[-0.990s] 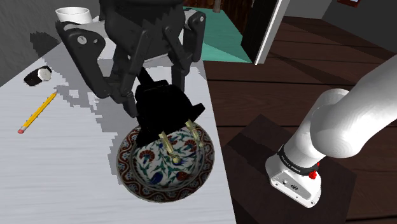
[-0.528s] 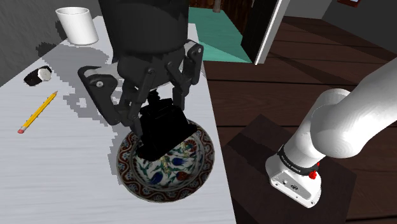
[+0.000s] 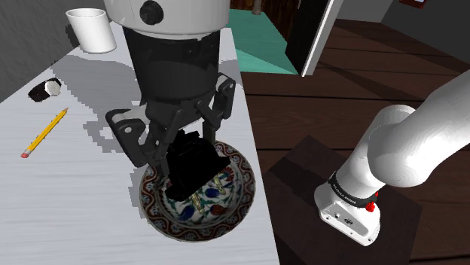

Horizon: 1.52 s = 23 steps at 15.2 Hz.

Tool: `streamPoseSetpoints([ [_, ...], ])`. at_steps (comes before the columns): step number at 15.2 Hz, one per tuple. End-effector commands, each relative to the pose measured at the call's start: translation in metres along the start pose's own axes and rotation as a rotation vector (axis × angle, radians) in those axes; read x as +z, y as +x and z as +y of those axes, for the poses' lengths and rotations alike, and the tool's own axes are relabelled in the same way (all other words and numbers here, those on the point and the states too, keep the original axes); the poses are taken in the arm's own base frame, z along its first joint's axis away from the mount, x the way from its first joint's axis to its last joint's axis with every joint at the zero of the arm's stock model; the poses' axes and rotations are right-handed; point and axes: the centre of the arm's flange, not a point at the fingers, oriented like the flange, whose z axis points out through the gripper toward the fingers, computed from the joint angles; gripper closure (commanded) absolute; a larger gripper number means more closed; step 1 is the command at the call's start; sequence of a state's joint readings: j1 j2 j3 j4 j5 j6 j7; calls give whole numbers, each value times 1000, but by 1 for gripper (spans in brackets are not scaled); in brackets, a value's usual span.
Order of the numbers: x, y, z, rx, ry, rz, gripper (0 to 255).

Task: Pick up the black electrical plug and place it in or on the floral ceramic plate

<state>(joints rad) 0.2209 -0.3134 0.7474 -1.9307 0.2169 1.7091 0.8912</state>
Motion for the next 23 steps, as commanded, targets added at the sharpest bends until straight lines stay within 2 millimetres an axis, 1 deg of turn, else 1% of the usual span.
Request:
streamPoseSetpoints([
  [1, 5, -2, 0, -3, -9, -9, 255],
  [6, 5, -2, 0, -3, -9, -9, 255],
  [7, 5, -2, 0, -3, -9, -9, 0],
  [12, 5, -2, 0, -3, -9, -9, 0],
  [15, -34, -2, 0, -3, -9, -9, 0],
  [16, -45, -1, -1, -3, -9, -9, 0],
  [23, -45, -1, -1, -3, -9, -9, 0],
])
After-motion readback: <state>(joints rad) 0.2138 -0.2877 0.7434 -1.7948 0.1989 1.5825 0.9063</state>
